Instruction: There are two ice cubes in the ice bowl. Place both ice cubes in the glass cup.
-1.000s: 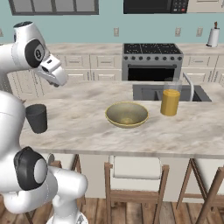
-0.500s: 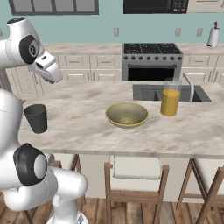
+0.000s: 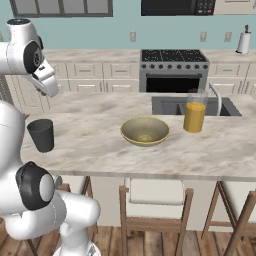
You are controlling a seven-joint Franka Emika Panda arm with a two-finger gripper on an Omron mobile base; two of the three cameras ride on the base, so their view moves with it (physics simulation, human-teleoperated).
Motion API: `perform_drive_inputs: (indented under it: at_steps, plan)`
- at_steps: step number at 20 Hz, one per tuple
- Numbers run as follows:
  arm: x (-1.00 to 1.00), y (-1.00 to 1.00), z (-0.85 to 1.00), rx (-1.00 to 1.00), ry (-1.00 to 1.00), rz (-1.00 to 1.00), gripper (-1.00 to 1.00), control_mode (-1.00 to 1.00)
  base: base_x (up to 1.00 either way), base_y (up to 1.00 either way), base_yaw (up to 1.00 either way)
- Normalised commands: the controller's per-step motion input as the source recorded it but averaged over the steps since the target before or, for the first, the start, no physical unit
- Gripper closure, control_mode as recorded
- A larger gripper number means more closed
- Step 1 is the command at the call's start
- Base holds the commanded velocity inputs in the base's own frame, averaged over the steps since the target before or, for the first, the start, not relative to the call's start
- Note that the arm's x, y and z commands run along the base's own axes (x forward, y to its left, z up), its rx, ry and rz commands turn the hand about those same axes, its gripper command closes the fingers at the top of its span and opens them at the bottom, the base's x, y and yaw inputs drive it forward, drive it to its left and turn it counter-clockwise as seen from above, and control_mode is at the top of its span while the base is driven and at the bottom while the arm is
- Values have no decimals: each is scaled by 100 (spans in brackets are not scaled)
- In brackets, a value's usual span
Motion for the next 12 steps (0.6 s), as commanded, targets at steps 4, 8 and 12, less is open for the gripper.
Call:
perform_drive_inputs:
  at_steps: [4, 8, 12]
  plan:
    - [-17, 24, -42, 9, -2, 1, 100, -100, 0, 0, 0]
    - [-6, 16, -40, 0, -4, 3, 100, -100, 0, 0, 0]
    - [0, 16, -11, -1, -6, 1, 100, -100, 0, 0, 0]
